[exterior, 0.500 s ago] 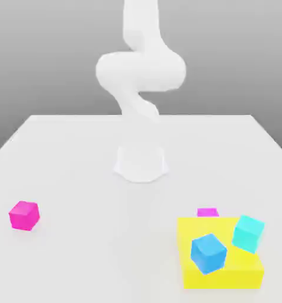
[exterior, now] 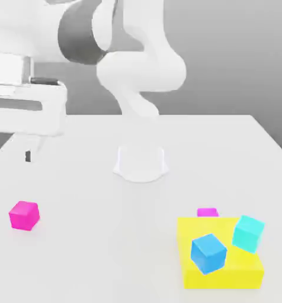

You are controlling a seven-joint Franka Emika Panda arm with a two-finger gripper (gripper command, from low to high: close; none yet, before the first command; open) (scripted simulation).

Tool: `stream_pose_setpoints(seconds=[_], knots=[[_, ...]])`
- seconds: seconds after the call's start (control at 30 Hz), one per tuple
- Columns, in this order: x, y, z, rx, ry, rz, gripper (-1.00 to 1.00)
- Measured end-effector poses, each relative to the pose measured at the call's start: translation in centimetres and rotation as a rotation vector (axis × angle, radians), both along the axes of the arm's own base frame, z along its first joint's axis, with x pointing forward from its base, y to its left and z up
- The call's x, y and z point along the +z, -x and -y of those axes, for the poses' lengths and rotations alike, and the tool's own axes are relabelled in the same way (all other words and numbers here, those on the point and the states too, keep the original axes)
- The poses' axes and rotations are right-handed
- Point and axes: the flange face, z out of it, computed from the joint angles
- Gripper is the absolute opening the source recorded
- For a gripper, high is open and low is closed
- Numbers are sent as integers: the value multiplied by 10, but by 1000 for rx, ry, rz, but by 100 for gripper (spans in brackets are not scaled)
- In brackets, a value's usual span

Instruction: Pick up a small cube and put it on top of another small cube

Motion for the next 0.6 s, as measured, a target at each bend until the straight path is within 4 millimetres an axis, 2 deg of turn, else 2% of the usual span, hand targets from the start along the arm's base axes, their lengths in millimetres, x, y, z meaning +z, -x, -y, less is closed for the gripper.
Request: stream_pose_setpoints(seconds=[0.07,0.1,0.2,0.27,0.4,0.43,0.6], knots=[[-41,27,19,-18,-16,-63,0],[-61,47,32,-45,-27,-94,0],[-115,96,47,-66,-59,-186,0],[-139,105,48,-62,-63,-208,0],[-181,109,49,-60,-64,-216,0],[-191,109,48,-61,-66,-216,-100],[-191,109,48,-61,-68,-217,-100]])
